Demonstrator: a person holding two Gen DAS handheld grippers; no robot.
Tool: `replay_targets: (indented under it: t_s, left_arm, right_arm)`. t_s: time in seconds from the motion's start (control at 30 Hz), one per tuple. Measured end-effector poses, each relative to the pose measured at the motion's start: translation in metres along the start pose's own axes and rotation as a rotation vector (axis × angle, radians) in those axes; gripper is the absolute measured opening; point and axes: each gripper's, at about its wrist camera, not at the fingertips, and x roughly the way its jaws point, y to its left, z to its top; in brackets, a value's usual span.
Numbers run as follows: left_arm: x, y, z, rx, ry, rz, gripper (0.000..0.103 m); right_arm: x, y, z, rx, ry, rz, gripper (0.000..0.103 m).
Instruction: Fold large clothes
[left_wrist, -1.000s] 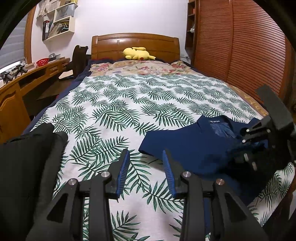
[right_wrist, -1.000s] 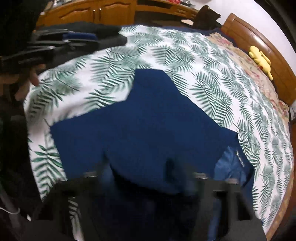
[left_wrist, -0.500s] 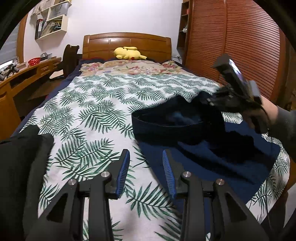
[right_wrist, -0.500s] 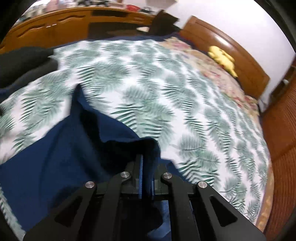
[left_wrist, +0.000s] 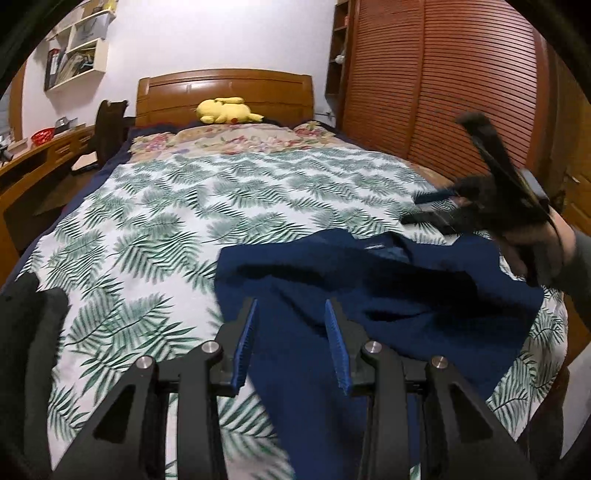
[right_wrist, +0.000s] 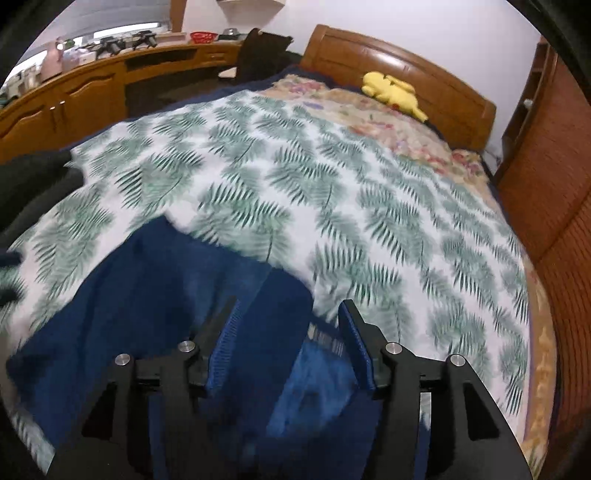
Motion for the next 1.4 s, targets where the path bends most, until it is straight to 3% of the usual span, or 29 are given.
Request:
replay_targets:
  t_s: [0.33, 0.67, 0.8, 0.83, 0.9, 0.93, 1.03, 1.23, 1.4]
  left_arm:
    - [0.026, -0.045, 0.01, 0.038, 0.022, -0.069, 0.035]
    - [0.054, -0.072, 0.02, 0.043, 0.049, -0.089, 0.035]
    - [0.061, -0.075, 0.021, 0.046, 0.06, -0.085, 0.035]
    - [0.063, -0.074, 0.021, 0.045, 0.063, -0.083, 0.035]
    - [0.065, -0.071, 0.021, 0.042, 0.069, -0.078, 0.035]
    - [0.066, -0.068, 0.02, 0.038, 0.073, -0.075, 0.035]
    - [0.066, -0.06, 0.02, 0.02, 0.076, -0.068, 0.035]
    - [0.064, -0.045, 0.02, -0.011, 0.069, -0.055, 0.035]
    - [0.061, -0.032, 0.019, -0.033, 0.069, -0.04, 0.035]
  right_arm:
    - [-0.054, -0.002, -0.117, 0.035, 0.114, 0.038, 0.056]
    - [-0.061, -0.009, -0.164, 0.084, 0.17, 0.074, 0.056]
    - [-0.046, -0.008, -0.174, 0.058, 0.223, 0.041, 0.054]
    - [-0.044, -0.011, -0.174, 0.06, 0.222, 0.035, 0.048]
    - [-0.039, -0.018, -0.171, 0.06, 0.224, 0.025, 0.01]
    - [-0.037, -0.02, -0.169, 0.057, 0.222, 0.031, 0.001]
    - [-0.029, -0.028, -0.154, -0.007, 0.207, -0.043, 0.0]
    - [-0.014, -0.069, -0.099, 0.005, 0.104, -0.155, 0.0]
    - [0.008, -0.078, -0.047, -0.037, 0.043, -0.188, 0.0]
